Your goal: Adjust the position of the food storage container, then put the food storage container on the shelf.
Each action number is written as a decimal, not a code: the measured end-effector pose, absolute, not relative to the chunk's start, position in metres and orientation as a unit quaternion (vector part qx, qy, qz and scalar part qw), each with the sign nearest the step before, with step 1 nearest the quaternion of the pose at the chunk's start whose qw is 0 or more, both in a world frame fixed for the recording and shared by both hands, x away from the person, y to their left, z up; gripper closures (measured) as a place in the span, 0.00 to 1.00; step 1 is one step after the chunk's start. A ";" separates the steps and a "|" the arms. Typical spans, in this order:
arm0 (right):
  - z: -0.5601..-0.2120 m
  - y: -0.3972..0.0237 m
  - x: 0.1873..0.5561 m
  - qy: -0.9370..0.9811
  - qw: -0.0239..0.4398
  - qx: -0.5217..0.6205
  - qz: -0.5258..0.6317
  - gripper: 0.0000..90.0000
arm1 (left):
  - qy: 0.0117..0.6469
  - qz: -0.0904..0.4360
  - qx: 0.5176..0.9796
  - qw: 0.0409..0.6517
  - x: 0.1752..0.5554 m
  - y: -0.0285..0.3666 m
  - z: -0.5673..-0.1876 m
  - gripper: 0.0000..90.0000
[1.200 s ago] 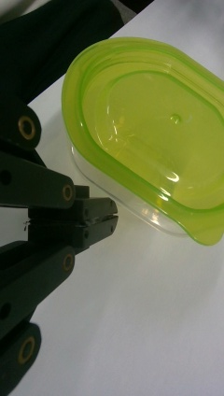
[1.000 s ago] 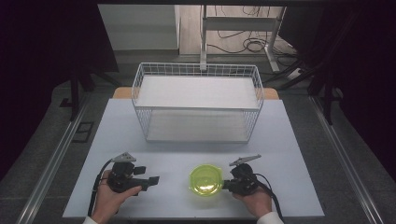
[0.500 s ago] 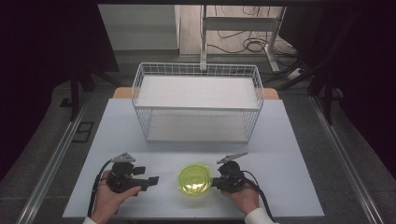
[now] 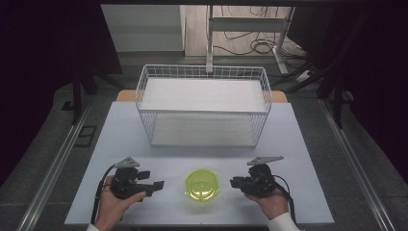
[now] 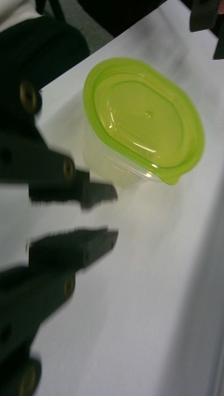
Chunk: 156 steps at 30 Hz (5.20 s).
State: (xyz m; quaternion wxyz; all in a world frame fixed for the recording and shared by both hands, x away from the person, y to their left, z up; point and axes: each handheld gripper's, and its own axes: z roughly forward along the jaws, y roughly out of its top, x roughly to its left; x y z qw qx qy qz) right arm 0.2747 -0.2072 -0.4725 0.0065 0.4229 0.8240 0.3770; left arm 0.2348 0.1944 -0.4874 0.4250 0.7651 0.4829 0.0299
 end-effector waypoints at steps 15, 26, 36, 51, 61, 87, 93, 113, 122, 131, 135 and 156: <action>-0.469 -0.220 0.271 0.770 -0.003 0.441 0.460 0.25 | 0.482 0.013 0.750 0.452 0.231 0.189 -0.477 0.27; -0.471 -0.211 0.271 0.781 -0.025 0.424 0.457 0.34 | 0.505 -0.072 0.715 0.478 0.230 0.181 -0.481 0.30; -0.478 -0.200 0.276 0.781 -0.062 0.431 0.448 0.45 | 0.517 -0.134 0.694 0.483 0.236 0.168 -0.493 0.36; -0.495 -0.188 0.295 0.776 -0.119 0.435 0.440 0.59 | 0.528 -0.198 0.677 0.473 0.250 0.146 -0.516 0.51; -0.502 -0.184 0.299 0.766 -0.160 0.433 0.448 0.74 | 0.526 -0.222 0.670 0.475 0.253 0.139 -0.522 0.66; -0.500 -0.189 0.296 0.735 -0.185 0.453 0.469 0.90 | 0.520 -0.237 0.647 0.505 0.253 0.140 -0.514 0.92; -0.490 -0.189 0.294 0.735 -0.176 0.444 0.482 0.90 | 0.508 -0.226 0.651 0.516 0.251 0.141 -0.504 0.92; -0.446 -0.188 0.302 0.743 -0.135 0.418 0.505 0.90 | 0.480 -0.212 0.660 0.538 0.271 0.145 -0.466 0.93; -0.416 -0.186 0.319 0.743 -0.121 0.409 0.516 0.90 | 0.462 -0.201 0.668 0.548 0.294 0.148 -0.437 0.92; -0.393 -0.184 0.334 0.744 -0.104 0.402 0.524 0.90 | 0.456 -0.193 0.669 0.554 0.310 0.149 -0.416 0.93; -0.386 -0.186 0.337 0.738 -0.104 0.402 0.532 0.90 | 0.453 -0.187 0.671 0.556 0.314 0.148 -0.406 0.93; -0.341 -0.185 0.362 0.732 -0.091 0.393 0.549 0.90 | 0.438 -0.174 0.674 0.568 0.342 0.151 -0.361 0.93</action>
